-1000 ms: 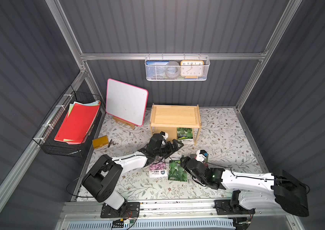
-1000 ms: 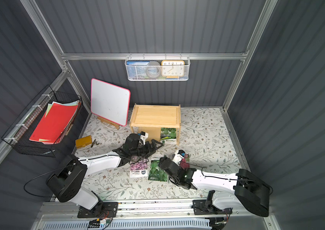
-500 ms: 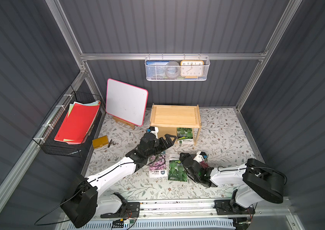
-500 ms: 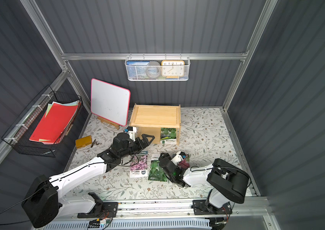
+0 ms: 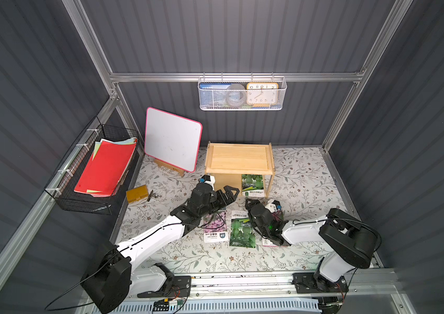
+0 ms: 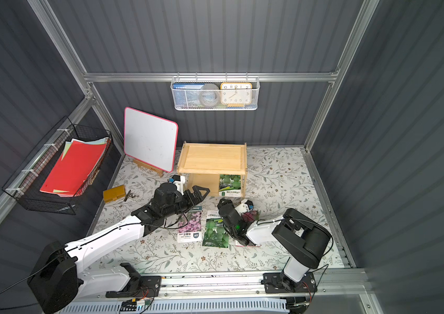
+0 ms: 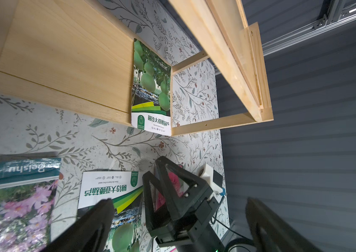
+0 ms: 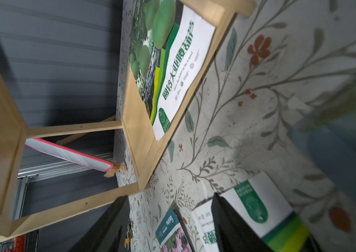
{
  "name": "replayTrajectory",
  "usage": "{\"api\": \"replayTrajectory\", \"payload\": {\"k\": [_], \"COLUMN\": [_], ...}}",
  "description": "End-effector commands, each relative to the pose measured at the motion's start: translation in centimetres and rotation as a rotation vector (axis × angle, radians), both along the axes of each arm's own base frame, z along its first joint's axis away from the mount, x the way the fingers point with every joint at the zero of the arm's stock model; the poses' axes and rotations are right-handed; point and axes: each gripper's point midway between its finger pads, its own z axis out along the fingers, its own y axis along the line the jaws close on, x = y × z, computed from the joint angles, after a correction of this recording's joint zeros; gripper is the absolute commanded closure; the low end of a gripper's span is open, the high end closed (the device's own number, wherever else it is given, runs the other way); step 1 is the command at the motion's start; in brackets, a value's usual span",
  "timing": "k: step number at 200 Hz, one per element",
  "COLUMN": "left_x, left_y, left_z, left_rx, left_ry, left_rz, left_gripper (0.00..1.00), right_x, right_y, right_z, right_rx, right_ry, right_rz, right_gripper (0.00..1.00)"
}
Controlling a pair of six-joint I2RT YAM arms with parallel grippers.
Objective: Take the seed bag off the shelf
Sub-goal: Pick up the seed packet from the shelf.
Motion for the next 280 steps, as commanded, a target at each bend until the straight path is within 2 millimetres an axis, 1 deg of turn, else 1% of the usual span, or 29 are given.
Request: {"api": "replayTrajectory", "payload": {"k": [1,17,38,59,81,110,129,154,196,253,280], "left_x": [-0.2,-0.3,-0.3,-0.4,-0.5,-0.7,-0.7,-0.7,-0.7,-0.8,-0.8], "left_y": [0.2,0.3,0.5,0.9,1.2,1.5,1.5,1.4,1.4,1.4,1.5], "left_z": [-0.2,-0.3,0.0,0.4,0.9,1.0,0.7,0.4,0.5,0.3,0.1], "left_rx": [0.038,0.041,0.043,0.047,0.049,0.051,0.052,0.052,0.05,0.055,0.056], "left_ry": [-0.015,-0.017,-0.028,-0.037,-0.045,-0.048,-0.045,-0.042,-0.043,-0.037,-0.034], "left_rz": [-0.007,-0.007,-0.001,0.011,0.022,0.027,0.027,0.023,0.023,0.024,0.024], "left_gripper": [0.0,0.0,0.0,0.0,0.0,0.0,0.0,0.0,0.0,0.0,0.0], "right_x": [0.8,1.4,2.1,2.6,2.9,3.2,3.4,4.1,5.0,5.7,5.9], "right_y": [0.3,0.6,1.2,1.8,2.1,1.7,1.3,0.6,0.3,0.0,-0.2], "right_z": [-0.8,-1.4,-2.1,-2.2,-1.9,-1.4,-1.2,-1.0,-0.4,-1.1,-1.5], "right_rx": [0.017,0.039,0.063,0.068,0.058,0.039,0.024,0.022,0.024,0.03,0.031], "right_ry": [0.019,0.031,0.037,0.036,0.032,0.022,0.019,0.013,0.002,0.006,0.012], "right_rz": [0.013,0.019,0.029,0.043,0.049,0.04,0.035,0.02,0.013,-0.001,-0.012], "right_gripper": [0.37,0.39,0.43,0.46,0.46,0.46,0.46,0.48,0.51,0.59,0.61]}}
